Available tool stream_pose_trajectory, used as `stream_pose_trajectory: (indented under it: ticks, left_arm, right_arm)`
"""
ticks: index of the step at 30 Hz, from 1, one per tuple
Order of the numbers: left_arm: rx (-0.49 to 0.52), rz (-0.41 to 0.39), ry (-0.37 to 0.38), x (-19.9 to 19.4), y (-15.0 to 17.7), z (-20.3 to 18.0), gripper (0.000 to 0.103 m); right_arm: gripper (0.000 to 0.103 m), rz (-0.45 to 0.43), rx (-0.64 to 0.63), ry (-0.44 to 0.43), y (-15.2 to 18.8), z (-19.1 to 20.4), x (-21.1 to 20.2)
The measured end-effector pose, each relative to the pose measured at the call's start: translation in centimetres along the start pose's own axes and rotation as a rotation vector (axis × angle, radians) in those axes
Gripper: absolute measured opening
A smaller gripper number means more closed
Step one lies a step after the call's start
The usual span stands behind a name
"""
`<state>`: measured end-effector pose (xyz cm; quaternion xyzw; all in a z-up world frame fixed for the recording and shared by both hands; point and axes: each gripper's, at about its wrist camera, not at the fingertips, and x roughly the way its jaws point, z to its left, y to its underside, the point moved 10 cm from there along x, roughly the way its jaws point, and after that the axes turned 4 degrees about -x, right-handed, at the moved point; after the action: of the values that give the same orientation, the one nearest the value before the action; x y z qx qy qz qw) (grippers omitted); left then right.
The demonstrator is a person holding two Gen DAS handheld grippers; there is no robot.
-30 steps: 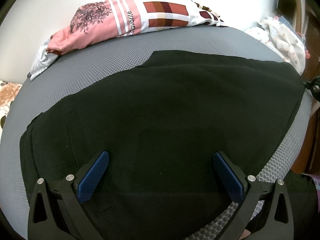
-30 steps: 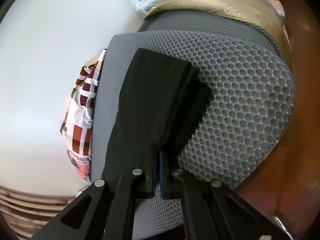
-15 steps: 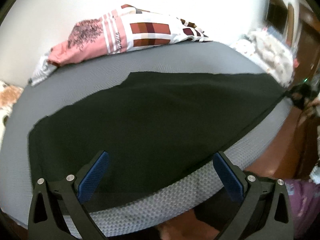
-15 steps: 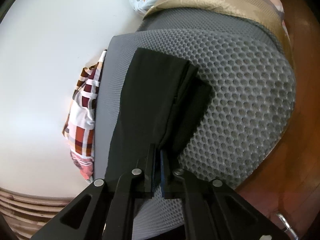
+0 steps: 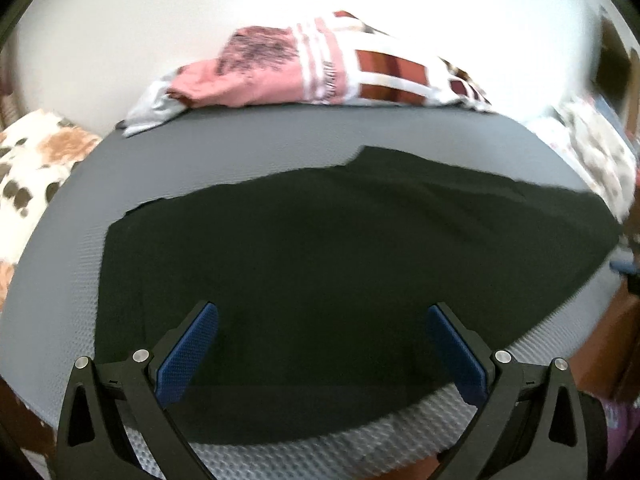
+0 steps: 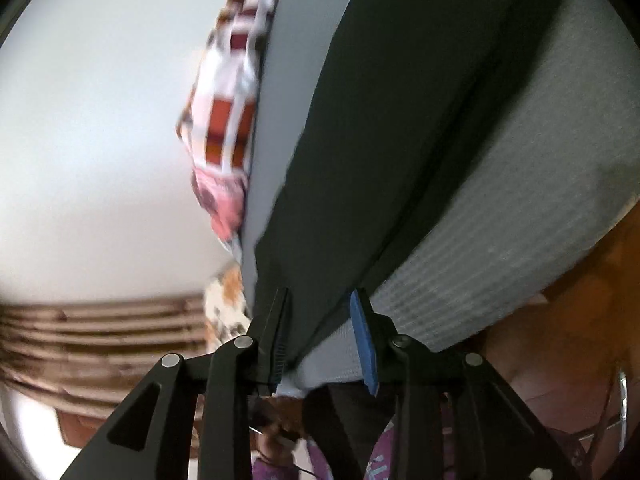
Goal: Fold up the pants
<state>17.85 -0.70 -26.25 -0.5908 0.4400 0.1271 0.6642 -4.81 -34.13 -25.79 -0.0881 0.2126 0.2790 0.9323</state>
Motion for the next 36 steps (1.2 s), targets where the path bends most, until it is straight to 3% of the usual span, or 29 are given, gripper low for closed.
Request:
stream_pose_trajectory:
  ticks: [5,7,10,15,18,27,29,30,32,36]
  left_arm:
    - [-0.076,0.025,0.01,1.3,0.9,1.7,0.103]
    - [-0.104,0.057,0.017,2.0,1.3,2.1,0.103]
    - [-0.103,0.051,0.014,2.1,1.4,2.0,0.103]
    - [-0.075,0.067,-0.019,2.5,1.6,1.7,0.103]
    - [-0.07,0.067,-0.027,2.5,1.6,1.7,0.103]
    - [-0.114,0.052,0.018,2.2,1.3,2.1,0.103]
    - [-0.118,0.049,0.016,2.2,1.2,2.2,0.103]
    - [-0.122,0.048,0.009,2.2,1.2,2.4,0.103]
    - [-0.128,0.047,-0.007,2.2,1.2,2.7,0.103]
    - [-0.125,0.05,-0.012,2.2,1.3,2.8,0.103]
  right_arm:
    - [0.03,0.038,-0.019,0.075,0.9,0.3,3.4]
    - [0.03,0.031,-0.039,0.138,0.9,0.2,4.0]
    - [0.03,0.006,-0.022,0.163,0.6,-0.1,4.4]
    - [0.039,-0.09,0.057,0.114,-0.3,-0.4,4.5]
    - [0.043,-0.1,0.07,0.094,-0.2,0.1,5.3]
    - [0.041,-0.122,0.081,0.052,-0.1,1.0,6.9]
    - [0.025,-0.109,0.052,0.072,-0.1,1.3,7.4]
    - [0.006,-0.091,0.042,0.088,0.0,1.2,7.7]
    - [0.006,-0.06,0.053,0.1,0.5,0.6,8.1]
    - [0.005,-0.031,0.04,0.042,1.4,1.8,7.1]
